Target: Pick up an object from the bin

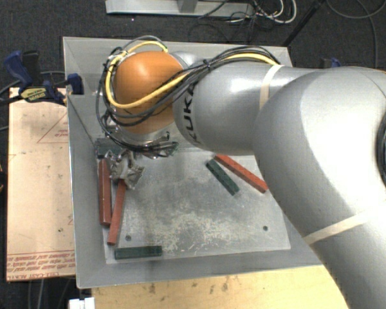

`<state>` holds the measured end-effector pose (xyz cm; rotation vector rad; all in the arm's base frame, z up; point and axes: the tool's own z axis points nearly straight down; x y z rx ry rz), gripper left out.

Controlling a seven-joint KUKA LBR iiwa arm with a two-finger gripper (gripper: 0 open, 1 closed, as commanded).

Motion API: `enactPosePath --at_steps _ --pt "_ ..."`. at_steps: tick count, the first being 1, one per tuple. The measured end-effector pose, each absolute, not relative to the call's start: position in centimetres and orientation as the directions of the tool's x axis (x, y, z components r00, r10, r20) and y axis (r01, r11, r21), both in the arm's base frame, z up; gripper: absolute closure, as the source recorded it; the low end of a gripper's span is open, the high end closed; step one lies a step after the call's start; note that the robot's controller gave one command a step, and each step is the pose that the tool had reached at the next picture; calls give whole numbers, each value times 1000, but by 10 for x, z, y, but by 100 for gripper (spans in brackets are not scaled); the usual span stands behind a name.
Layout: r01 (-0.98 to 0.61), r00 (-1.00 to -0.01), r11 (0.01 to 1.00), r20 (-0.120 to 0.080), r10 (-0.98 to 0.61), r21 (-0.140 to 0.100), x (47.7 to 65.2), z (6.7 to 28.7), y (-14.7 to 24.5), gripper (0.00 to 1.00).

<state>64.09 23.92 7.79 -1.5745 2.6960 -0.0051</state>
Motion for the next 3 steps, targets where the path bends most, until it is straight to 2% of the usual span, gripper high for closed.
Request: enactPosePath --at_steps 1,2,3 --pt "-871 -491 491 -15 -871 -13 641 78 239 100" --pt "-905 -425 425 -1 -905 2 627 145 240 100" --pt "-887 -461 461 -9 -887 -7 600 121 237 100"
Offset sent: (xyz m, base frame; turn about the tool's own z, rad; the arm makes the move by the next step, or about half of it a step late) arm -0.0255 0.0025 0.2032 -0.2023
